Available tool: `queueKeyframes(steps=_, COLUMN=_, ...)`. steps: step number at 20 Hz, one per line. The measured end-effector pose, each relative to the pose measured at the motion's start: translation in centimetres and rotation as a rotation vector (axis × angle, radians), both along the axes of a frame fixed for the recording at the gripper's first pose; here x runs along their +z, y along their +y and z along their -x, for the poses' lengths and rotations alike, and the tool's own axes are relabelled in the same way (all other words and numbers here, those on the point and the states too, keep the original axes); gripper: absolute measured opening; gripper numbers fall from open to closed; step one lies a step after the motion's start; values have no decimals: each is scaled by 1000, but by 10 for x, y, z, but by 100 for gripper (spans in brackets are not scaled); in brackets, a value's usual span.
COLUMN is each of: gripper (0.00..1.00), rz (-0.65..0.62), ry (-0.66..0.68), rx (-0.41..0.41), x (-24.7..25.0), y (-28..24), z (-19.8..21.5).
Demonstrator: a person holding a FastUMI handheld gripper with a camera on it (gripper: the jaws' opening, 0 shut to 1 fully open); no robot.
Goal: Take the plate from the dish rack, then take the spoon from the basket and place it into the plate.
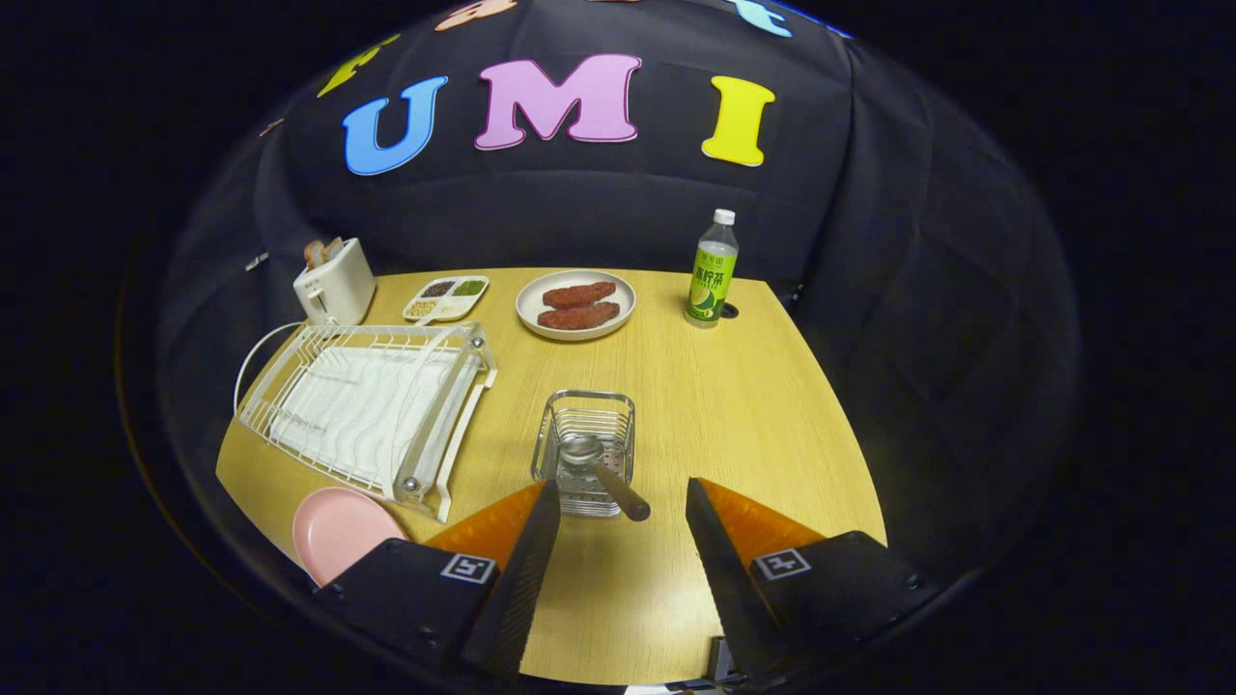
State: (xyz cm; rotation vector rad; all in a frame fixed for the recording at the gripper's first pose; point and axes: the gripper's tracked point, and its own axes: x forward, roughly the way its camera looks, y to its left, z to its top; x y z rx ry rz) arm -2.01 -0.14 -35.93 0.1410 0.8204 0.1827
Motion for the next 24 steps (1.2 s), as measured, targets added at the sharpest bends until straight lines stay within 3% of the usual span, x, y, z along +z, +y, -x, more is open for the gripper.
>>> queueKeyframes(steps=3, gripper=73, rz=4, ry=16, rx=27, x=-13, y=6, z=-10)
queueKeyframes(steps=7, gripper=52, rz=-4, ry=20, rx=49, x=-19, y=16, z=-18)
queueKeyframes(steps=13, gripper=48, rz=12, ry=31, rx=76, x=-21, y=23, z=-13)
queueKeyframes(steps=15, gripper=25, rz=12, ry=50, rx=79, x=-27, y=25, z=-13)
queueKeyframes(steps=18, gripper=15, rz=-33, ry=56, rx=84, x=-27, y=34, z=-14)
queueKeyframes(steps=24, gripper=11, rz=-55, ry=35, rx=39, x=-8, y=26, z=-20)
